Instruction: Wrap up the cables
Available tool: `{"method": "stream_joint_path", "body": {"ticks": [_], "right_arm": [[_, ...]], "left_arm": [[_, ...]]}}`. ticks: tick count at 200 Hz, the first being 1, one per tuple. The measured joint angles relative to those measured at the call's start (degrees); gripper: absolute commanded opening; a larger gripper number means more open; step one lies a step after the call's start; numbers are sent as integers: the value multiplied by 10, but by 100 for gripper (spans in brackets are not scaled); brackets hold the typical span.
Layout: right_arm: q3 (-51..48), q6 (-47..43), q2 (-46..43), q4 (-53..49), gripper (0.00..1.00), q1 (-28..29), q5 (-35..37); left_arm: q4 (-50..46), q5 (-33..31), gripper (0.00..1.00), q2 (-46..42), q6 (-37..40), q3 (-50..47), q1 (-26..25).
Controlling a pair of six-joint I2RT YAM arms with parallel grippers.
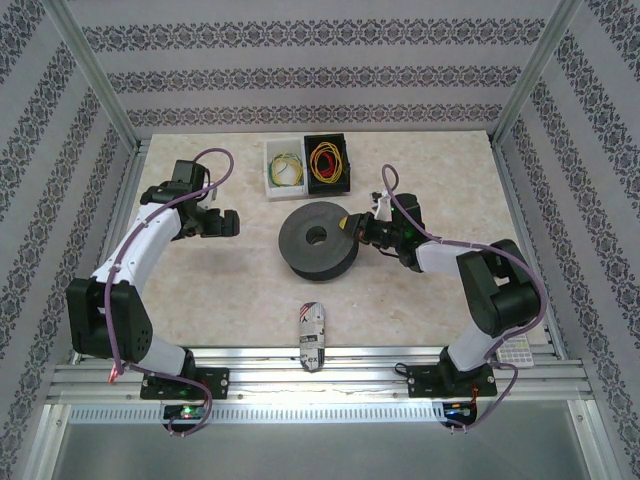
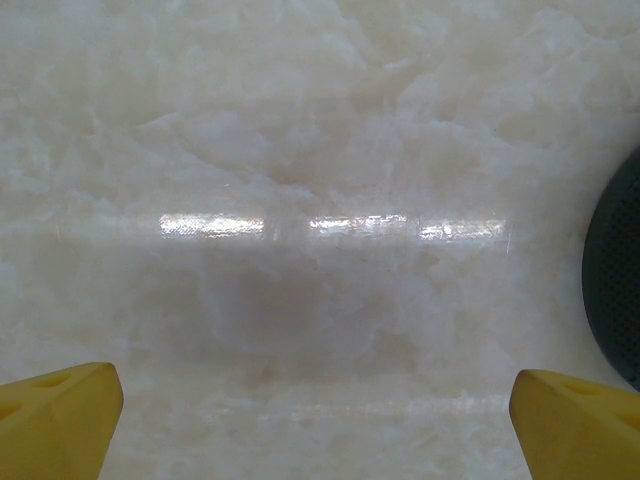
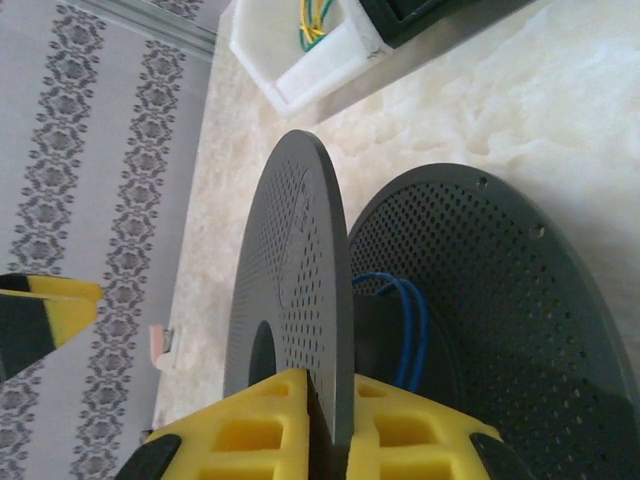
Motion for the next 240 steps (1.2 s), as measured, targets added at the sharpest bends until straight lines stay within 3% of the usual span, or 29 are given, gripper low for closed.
{"method": "stream_joint_path", "body": {"ticks": [20, 65, 102, 135, 173, 240], "right_arm": [[2, -26, -14, -44, 19, 7, 24], [18, -110, -26, -189, 43, 17, 88], [87, -194, -54, -345, 76, 17, 146], [206, -284, -55, -473, 97, 17, 203], [399, -373, 4, -551, 98, 16, 243], [918, -473, 361, -701, 97, 16, 256]], "left_arm": [[0, -2, 100, 3, 0, 0, 0], [0, -5, 100, 9, 0, 0, -4], [0, -8, 100, 9, 0, 0, -4], [-1, -10, 100, 10, 0, 0, -4], [0, -8, 100, 16, 0, 3, -6], [-11, -6, 100, 39, 12, 30, -11]]}}
